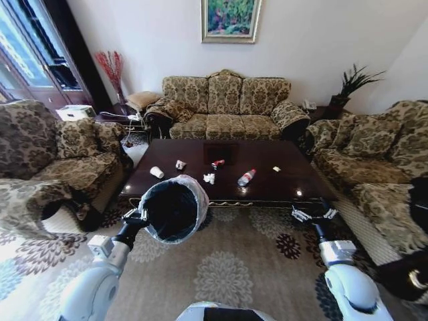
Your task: Move to the front of the table and place the trash on the table into the trash bin.
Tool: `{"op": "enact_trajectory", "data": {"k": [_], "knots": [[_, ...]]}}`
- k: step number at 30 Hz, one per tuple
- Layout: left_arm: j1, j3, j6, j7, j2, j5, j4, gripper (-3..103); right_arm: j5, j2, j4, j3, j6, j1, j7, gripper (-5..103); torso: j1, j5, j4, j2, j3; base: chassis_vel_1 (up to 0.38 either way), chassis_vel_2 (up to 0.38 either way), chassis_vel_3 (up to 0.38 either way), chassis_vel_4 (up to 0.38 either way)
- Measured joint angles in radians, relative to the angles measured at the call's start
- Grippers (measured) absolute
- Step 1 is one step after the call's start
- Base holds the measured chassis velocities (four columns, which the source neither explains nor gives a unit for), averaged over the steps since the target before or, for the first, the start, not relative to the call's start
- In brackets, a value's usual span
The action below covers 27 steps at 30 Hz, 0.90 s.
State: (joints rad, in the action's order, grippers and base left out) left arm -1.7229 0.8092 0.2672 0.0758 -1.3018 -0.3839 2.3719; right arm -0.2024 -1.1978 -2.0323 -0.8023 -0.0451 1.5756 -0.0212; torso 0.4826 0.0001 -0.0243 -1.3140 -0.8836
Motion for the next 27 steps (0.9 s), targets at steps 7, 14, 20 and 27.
{"op": "enact_trajectory", "data": {"k": [7,14,20,27], "knots": [[0.0,0.0,0.0,0.0,0.0,0.0,0.0,1,0.0,0.0,0.0,0.0,0.0,0.0,0.0,100,-0.001,-0.0001,0.0,0.002,0.001,0.224,0.228,-0.231,-0.228],[0.0,0.0,0.0,0.0,0.0,0.0,0.0,1,0.0,0.0,0.0,0.0,0.0,0.0,0.0,100,-0.001,0.0001,0.0004,0.003,0.002,0.13,0.13,-0.1,-0.106],[0.0,0.0,0.0,0.0,0.0,0.0,0.0,1,0.0,0.0,0.0,0.0,0.0,0.0,0.0,100,-0.002,0.0002,0.0001,0.004,0.002,0.037,0.055,0.015,0.025],[0.0,0.0,0.0,0.001,0.0,0.0,0.0,1,0.0,0.0,0.0,0.0,0.0,0.0,0.0,100,-0.002,0.0,0.0003,0.004,0.002,0.048,0.053,0.063,0.069]]}}
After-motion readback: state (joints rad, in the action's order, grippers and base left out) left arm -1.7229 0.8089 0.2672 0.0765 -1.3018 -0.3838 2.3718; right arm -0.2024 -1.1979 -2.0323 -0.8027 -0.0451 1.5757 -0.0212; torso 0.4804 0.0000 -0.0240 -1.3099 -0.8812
